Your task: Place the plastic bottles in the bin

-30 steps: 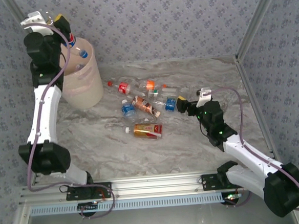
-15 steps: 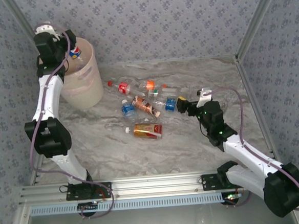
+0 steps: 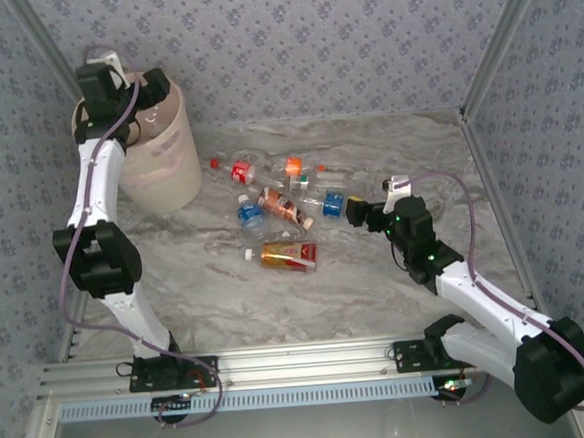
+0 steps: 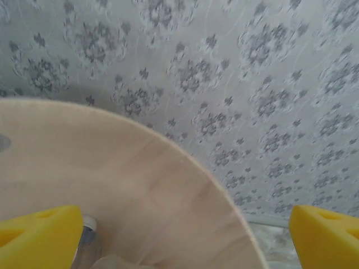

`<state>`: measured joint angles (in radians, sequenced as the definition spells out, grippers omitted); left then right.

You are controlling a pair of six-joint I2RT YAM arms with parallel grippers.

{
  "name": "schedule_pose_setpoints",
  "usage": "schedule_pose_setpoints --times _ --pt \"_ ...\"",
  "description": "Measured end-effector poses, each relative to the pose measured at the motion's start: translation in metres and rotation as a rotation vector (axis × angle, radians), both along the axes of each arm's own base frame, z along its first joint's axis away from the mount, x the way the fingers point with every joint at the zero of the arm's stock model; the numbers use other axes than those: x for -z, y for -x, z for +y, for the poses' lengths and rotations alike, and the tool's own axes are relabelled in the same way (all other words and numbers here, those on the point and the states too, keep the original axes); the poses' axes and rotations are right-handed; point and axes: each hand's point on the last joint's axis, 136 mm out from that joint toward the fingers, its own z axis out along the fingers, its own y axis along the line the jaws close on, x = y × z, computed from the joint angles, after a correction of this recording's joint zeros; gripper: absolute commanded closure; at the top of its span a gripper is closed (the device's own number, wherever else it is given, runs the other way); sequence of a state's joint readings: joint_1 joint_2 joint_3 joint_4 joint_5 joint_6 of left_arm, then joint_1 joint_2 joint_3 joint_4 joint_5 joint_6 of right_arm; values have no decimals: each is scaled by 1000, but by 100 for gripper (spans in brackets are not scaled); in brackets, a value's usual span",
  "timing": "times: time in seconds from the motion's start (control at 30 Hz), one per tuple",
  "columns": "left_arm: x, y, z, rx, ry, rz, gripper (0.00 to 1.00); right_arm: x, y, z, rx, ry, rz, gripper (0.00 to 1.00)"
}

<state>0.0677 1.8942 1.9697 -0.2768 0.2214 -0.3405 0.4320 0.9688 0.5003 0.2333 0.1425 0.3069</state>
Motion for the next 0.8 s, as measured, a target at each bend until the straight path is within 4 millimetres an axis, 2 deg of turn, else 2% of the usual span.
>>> schedule_pose_setpoints --times 0.17,0.47,0.6,0.73,0.8 --pt "-30 13 -17 4 -22 -19 2 0 0 0 1 -2 -1 0" --pt "-49 51 -67 -17 -69 10 2 3 -1 1 -6 1 10 0" --pt "-58 81 -90 -7 -55 18 2 8 -2 1 -4 7 23 0" --pt "-49 124 -117 7 -45 41 2 14 -3 4 -15 9 40 0" --pt "-38 144 -132 23 -43 58 2 17 -4 8 -38 14 45 0"
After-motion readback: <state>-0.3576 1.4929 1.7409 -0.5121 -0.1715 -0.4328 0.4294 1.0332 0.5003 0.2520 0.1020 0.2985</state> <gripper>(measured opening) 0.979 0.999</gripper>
